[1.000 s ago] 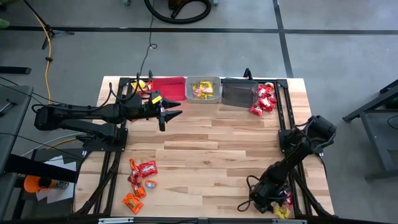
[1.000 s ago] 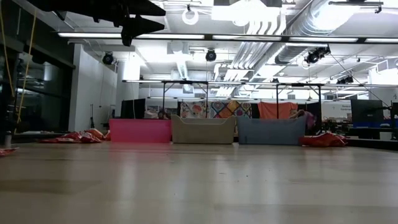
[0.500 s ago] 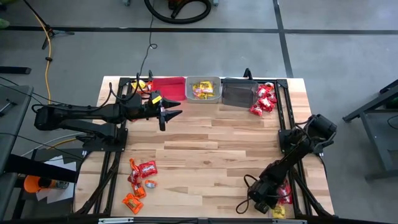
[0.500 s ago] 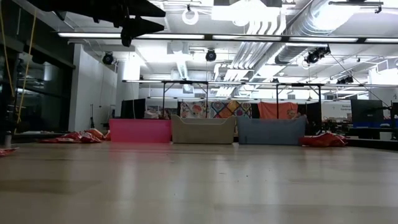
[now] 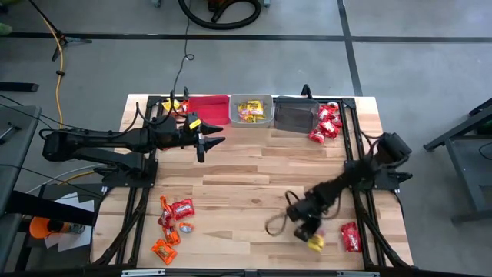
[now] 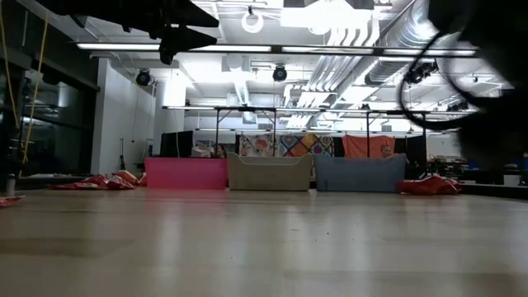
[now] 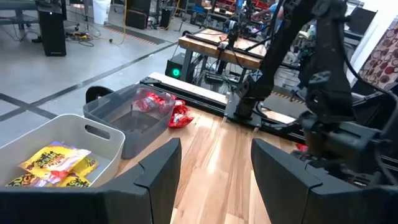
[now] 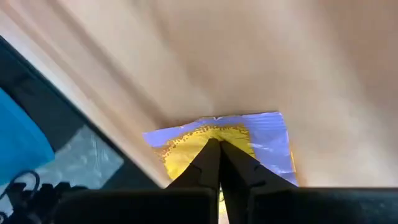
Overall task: Sort candy
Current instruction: Put the yellow candy into the gray bin
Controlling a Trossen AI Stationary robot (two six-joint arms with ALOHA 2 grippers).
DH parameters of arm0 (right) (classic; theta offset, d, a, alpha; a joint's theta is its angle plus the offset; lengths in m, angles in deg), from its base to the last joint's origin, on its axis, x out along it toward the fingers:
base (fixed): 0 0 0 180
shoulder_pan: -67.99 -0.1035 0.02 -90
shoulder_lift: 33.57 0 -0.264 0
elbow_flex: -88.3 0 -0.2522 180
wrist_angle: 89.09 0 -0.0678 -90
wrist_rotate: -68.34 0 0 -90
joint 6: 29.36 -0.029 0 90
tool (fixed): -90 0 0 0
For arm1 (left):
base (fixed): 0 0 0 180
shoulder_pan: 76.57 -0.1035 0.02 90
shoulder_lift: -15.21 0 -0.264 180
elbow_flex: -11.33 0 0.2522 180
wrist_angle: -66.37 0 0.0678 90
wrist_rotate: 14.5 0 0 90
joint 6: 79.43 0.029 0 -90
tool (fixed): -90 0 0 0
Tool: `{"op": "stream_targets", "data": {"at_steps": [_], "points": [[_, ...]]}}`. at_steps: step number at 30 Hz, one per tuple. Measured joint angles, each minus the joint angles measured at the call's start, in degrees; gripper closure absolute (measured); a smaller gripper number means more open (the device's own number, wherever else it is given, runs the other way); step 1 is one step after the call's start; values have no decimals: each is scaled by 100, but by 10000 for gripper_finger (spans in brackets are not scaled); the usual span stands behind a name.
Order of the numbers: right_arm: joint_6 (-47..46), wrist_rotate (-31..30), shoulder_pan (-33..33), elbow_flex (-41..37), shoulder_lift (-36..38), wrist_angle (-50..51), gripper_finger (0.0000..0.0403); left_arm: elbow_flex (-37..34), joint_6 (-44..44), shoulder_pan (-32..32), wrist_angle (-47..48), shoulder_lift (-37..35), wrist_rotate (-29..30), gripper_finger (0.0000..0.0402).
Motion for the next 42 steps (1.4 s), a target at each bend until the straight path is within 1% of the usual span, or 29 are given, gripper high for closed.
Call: {"op": "stream_targets", "data": {"at_steps": [4, 9, 10, 13, 17, 20, 22, 24, 28, 31, 34, 37, 42], "points": [[992, -313, 740, 106, 25, 199, 402, 0, -4, 0, -1, 0, 0, 221], [2398, -1193, 1427, 766, 87, 1117, 402, 0, -151, 2, -1, 0, 0, 221], [2659, -1379, 1515, 936, 87, 1415, 403, 0, -149, 2, -1, 0, 0, 221], [3374, -1585, 1698, 1478, 92, 2162, 403, 0, -179, 2, 8, 0, 0, 221], [4103, -1578, 1757, 2049, 107, 3073, 402, 0, -202, 2, 24, 0, 0, 221], [4178, -1687, 1757, 2311, 114, 3330, 393, 0, -253, 2, 36, 0, 0, 221], [4175, -1687, 1757, 2329, 114, 3502, 373, 0, -254, 2, 36, 0, -2, 221], [4128, -1681, 1741, 2269, 114, 3613, 343, 0, -254, 2, 40, 0, -2, 221], [3844, -1759, 1589, 1953, 149, 3835, 262, 0, -254, 2, 49, 0, -2, 221], [3490, -1769, 1460, 1712, 182, 3635, 206, 0, -251, 2, 65, 0, -2, 221], [3206, -1755, 1332, 1548, 186, 3245, 167, 0, -251, 2, 89, 0, -2, 221], [2967, -1926, 1264, 1477, 190, 3015, 147, 0, -251, 2, 92, 0, -4, 221], [2613, -2567, 1250, 1384, 180, 3002, 144, 0, -249, 0, 93, 0, -2, 221]]}}
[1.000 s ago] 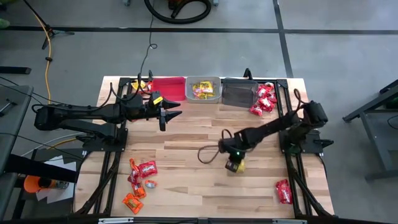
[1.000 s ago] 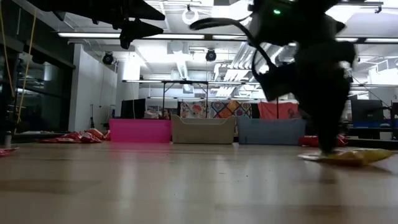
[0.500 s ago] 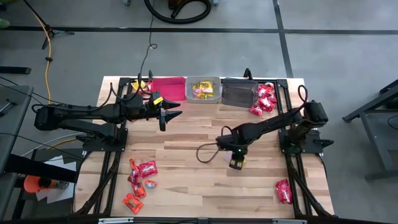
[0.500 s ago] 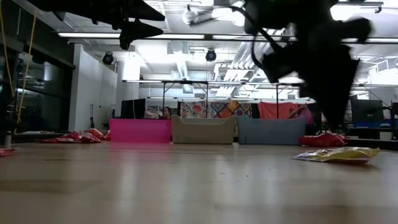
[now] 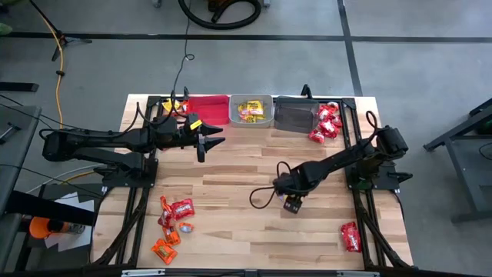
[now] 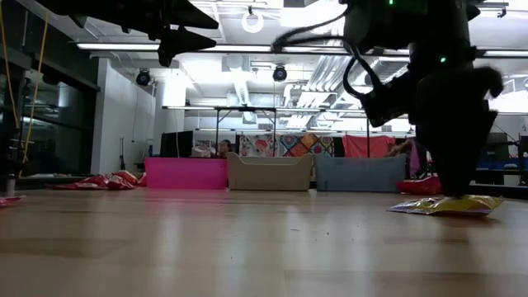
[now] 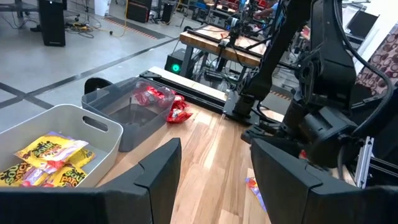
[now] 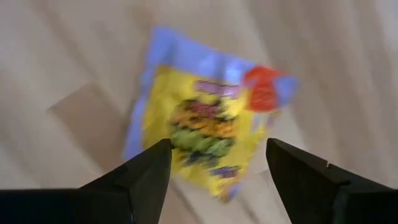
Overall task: Sort candy
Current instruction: Put the yellow candy into the gray bin
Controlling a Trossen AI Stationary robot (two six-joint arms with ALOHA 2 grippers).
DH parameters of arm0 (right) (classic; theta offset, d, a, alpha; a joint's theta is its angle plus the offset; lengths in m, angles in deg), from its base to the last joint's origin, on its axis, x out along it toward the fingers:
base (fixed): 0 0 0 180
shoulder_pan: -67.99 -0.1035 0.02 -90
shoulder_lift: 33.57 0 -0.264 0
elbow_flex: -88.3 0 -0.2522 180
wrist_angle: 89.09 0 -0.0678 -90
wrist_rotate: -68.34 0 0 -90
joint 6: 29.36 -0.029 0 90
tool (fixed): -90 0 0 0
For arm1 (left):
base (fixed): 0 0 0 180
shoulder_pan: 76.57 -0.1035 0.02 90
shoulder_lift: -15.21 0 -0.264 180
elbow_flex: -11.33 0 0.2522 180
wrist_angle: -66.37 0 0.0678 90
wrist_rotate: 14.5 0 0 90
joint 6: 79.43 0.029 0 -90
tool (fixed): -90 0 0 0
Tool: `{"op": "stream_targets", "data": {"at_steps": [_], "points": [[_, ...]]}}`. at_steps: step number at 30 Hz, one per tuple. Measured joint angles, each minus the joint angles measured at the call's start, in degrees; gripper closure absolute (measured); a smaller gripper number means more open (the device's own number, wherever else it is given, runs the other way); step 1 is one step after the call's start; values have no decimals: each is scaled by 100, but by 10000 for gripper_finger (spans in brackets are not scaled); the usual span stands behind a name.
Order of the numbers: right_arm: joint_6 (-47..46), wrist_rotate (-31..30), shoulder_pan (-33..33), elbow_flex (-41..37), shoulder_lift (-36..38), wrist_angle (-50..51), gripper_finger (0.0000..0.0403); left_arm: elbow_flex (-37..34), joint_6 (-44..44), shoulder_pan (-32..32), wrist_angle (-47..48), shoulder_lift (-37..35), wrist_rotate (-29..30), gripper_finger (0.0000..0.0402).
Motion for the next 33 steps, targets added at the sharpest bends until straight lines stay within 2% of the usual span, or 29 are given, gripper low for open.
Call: {"op": "stream_targets", "data": {"at_steps": [5, 10, 13, 16, 20, 21, 28, 33], "points": [[1, -141, 1, -12, -58, -2, 144, 0, 0, 2, 0, 0, -2, 221], [65, 67, 7, 17, -264, -33, 145, 0, 0, 0, -2, 0, 0, 221], [81, -7, 7, 19, -365, -61, 167, 0, 0, 0, -4, 0, 18, 221], [118, -37, 9, 20, -349, -96, 226, -2, -1, 0, -66, 2, 28, 221], [306, -213, 24, 89, -185, -5, 359, -2, 13, -1, -451, -44, 37, 221], [349, -276, 51, 93, -117, 33, 379, -2, 91, -12, -514, -68, 43, 221], [522, -1120, 491, 385, 1111, 610, 400, 160, 302, -181, -599, -364, 96, 221], [1269, -1881, 1153, 469, 2329, -143, 401, 436, 312, -210, -625, -566, 90, 221]]}}
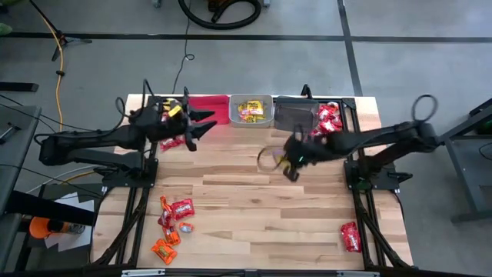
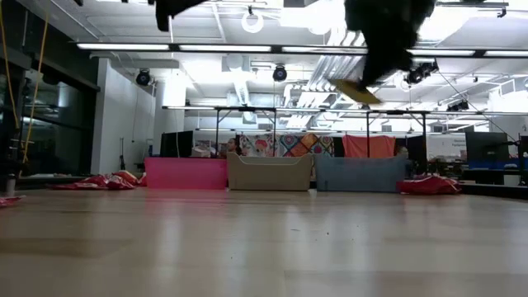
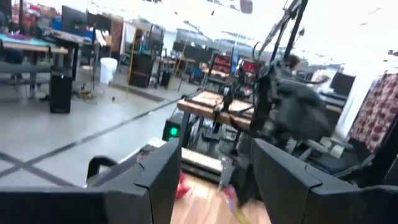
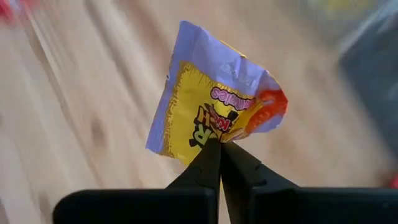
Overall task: Sort candy
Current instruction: Put the yellow candy into the gray bin
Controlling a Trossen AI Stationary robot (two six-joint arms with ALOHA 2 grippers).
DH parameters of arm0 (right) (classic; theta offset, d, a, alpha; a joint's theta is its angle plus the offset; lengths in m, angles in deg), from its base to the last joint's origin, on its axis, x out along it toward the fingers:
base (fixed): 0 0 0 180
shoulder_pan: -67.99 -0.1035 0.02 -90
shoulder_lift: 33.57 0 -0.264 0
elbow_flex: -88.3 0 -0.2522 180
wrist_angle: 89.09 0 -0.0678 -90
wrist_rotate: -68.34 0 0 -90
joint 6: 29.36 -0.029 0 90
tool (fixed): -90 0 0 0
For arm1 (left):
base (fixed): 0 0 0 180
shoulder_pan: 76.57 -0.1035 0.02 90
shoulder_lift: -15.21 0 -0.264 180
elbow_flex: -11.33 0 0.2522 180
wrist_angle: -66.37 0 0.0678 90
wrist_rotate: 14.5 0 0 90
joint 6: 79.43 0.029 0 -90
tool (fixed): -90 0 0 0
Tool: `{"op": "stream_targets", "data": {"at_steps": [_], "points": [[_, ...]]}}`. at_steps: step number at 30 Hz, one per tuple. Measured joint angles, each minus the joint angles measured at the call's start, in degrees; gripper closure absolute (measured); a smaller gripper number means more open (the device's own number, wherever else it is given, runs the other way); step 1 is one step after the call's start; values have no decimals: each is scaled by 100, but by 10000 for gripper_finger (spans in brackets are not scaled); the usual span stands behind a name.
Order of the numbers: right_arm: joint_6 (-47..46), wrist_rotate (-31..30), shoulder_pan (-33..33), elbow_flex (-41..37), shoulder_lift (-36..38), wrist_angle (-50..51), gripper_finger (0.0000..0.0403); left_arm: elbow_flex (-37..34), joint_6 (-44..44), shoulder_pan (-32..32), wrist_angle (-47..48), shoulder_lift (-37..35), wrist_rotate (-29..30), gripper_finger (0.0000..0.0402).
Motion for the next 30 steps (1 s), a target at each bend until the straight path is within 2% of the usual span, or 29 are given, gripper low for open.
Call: {"op": "stream_targets", "data": {"at_steps": [4, 9, 11, 16, 21, 24, 27, 30], "points": [[1091, -62, 664, 0, 459, -1298, 401, 47, -1, 0, 3, -40, 0, 221], [2268, 1006, 1230, 8, 353, -3073, 402, 47, -14, 37, 6, 16, -1, 221], [2441, 1388, 1302, 8, 250, -3306, 402, 45, -27, 68, 48, 21, -3, 221], [2656, 1591, 1338, 4, 139, -3392, 403, 45, 46, 142, 97, 22, -5, 221], [2866, 1486, 1463, 2, 82, -3538, 403, 45, 47, 142, 144, 24, -7, 221], [2570, 1282, 1893, 7, -236, -3795, 403, 45, 46, 142, 133, 21, 17, 221], [2404, 1389, 2385, 9, -732, -4475, 403, 45, 45, 142, 122, 21, 22, 221], [2106, 1379, 2799, 342, -1389, -4622, 403, 45, 45, 142, 129, 21, 22, 221]]}}
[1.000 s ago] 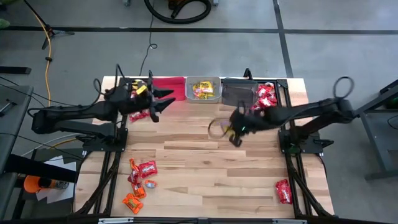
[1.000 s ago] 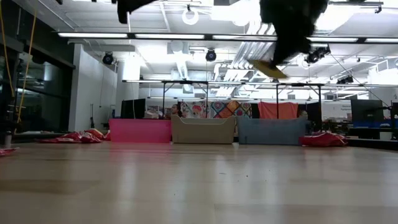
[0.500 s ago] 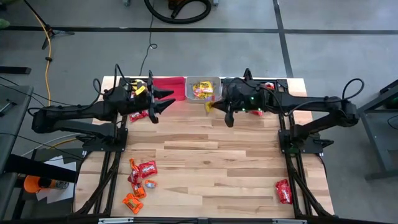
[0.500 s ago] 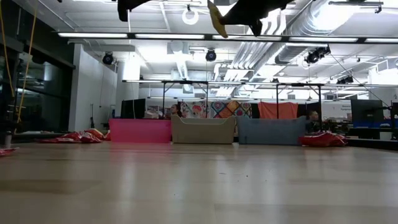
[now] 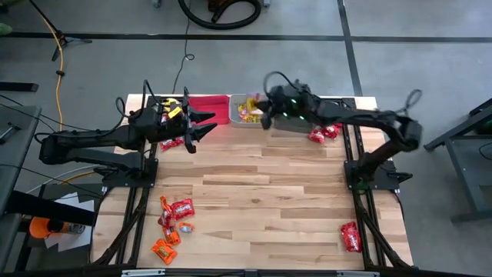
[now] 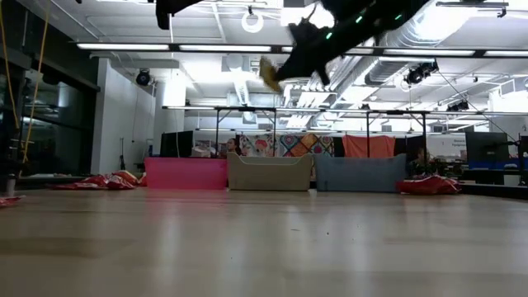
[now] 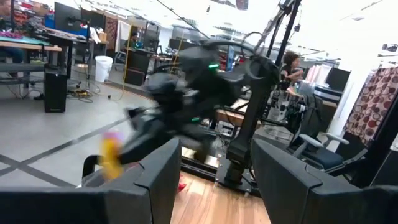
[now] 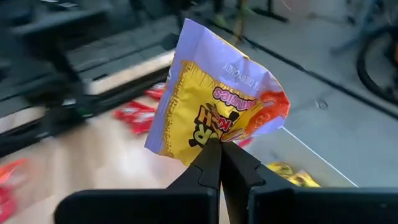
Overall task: Sort candy
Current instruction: Put the yellow candy into the gray bin
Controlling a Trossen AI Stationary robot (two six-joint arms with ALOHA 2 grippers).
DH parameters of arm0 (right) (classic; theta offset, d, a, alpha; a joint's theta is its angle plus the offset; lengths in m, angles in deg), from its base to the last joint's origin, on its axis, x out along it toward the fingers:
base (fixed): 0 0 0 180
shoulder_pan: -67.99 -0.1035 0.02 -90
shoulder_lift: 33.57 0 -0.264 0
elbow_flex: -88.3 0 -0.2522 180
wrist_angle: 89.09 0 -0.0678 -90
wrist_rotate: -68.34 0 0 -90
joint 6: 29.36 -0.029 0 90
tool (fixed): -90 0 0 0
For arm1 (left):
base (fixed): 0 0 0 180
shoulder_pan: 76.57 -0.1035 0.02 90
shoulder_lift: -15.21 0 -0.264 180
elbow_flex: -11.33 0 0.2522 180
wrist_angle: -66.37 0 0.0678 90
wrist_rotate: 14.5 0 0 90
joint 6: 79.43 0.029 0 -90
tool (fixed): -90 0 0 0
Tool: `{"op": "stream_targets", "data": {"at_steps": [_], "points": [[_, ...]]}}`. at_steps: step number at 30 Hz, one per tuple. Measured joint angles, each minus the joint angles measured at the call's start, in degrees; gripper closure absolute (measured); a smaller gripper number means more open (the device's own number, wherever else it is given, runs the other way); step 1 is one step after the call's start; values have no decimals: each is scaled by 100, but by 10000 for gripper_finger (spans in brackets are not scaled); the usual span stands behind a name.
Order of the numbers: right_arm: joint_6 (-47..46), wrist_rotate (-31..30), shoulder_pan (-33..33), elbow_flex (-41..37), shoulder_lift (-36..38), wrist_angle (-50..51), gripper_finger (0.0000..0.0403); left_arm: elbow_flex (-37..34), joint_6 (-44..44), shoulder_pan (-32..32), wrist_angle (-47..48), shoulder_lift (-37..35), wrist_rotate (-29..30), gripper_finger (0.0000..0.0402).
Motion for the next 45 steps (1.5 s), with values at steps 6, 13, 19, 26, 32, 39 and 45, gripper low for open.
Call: {"op": "stream_targets", "data": {"at_steps": [6, 13, 19, 26, 32, 39, 45], "points": [[-608, -176, 541, 1096, -1426, 1020, 403, 0, -2, -2, 7, 0, 8, 221], [-1100, -267, 716, 2321, -2592, 2636, 365, 0, 0, -4, 9, 0, 44, 221], [-662, -395, 714, 2828, -2720, 3064, 275, 0, 2, -4, 13, 0, 42, 221], [86, 443, 708, 3105, -2144, 3459, 210, 0, 3, -7, 201, 0, 42, 221], [392, 1025, 431, 2522, -1057, 3658, 203, 0, 4, -13, 408, 0, 113, 221], [-154, 1090, -363, 534, 737, 2234, 203, 0, 2, -44, 442, 2, 173, 221], [-1278, 1110, -1293, -1247, 1739, -681, 203, 0, -1, -46, 442, 3, 173, 221]]}}
